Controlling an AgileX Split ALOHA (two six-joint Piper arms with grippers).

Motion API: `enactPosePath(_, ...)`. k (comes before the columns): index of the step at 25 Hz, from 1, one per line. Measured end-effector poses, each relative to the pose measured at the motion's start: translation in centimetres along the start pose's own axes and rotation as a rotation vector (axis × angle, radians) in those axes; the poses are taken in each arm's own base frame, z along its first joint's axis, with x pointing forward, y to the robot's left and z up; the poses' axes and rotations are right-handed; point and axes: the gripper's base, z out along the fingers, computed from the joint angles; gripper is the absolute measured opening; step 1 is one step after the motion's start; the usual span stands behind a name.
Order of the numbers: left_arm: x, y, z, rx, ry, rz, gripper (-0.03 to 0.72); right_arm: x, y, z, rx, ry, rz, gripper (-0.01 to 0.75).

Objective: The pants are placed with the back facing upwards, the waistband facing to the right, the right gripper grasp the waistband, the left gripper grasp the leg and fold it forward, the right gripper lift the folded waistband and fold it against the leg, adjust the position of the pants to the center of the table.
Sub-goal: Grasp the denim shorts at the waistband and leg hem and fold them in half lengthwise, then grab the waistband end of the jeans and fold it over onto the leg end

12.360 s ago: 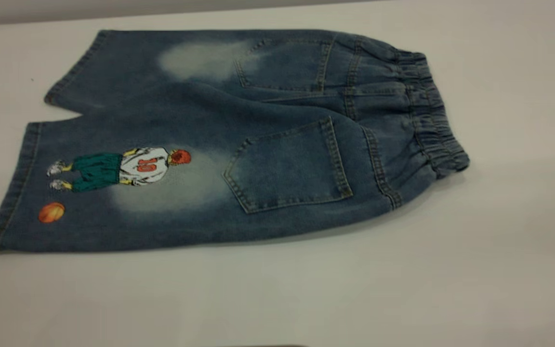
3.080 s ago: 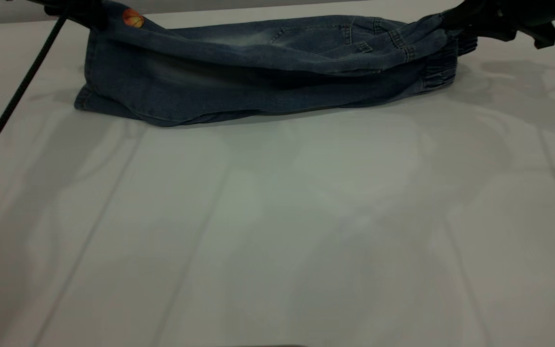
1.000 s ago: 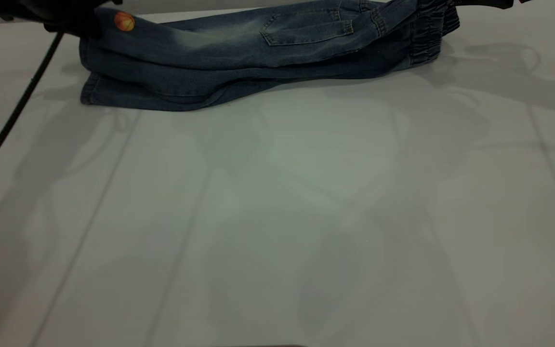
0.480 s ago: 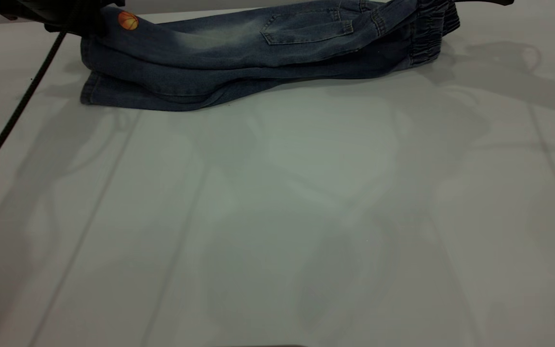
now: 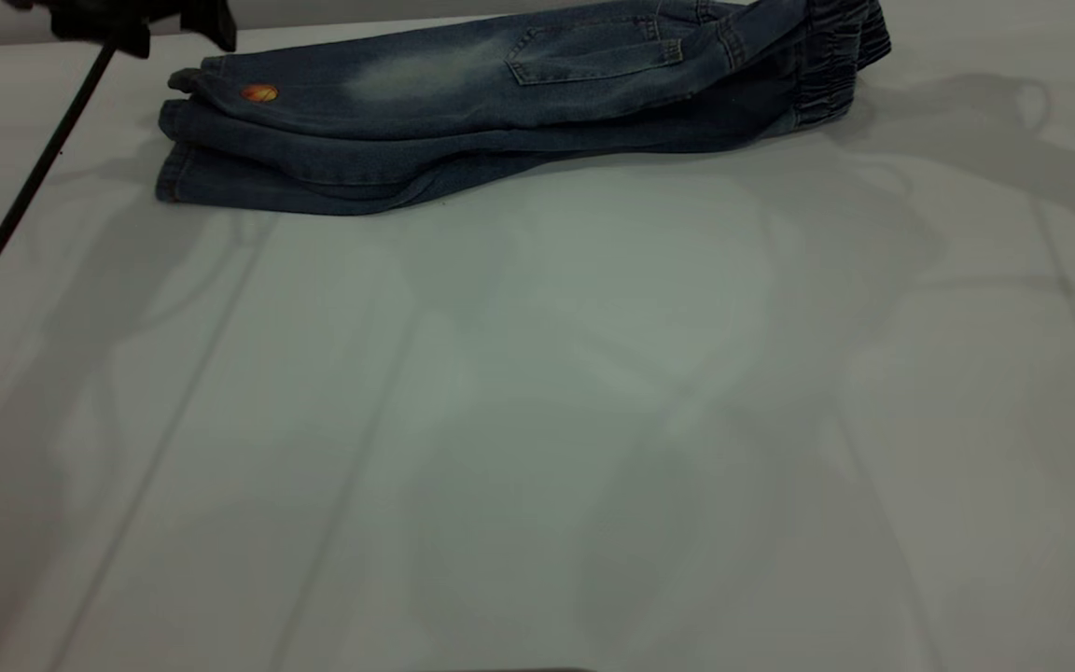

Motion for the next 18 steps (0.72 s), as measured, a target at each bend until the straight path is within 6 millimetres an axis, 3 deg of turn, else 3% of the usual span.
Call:
enactPosePath(5,-1.4,-2.7,-1.9,0.015,0.128,0.093,0.554,1.2,-0.4,-0.1,0.039,0.138,-0.097,0.563)
enactPosePath(12,-1.3,-2.9,-2.1,0.013,0.175,0.117,0.556,2.2,0.9,-1.8,0.137,0.411,-0.308,0.556)
enactPosePath(18,-1.3,-2.9,-2.1,0.013,0.175,0.117,0.556,6.0,2.8,2.1,0.225,0.541,-0.541,0.53)
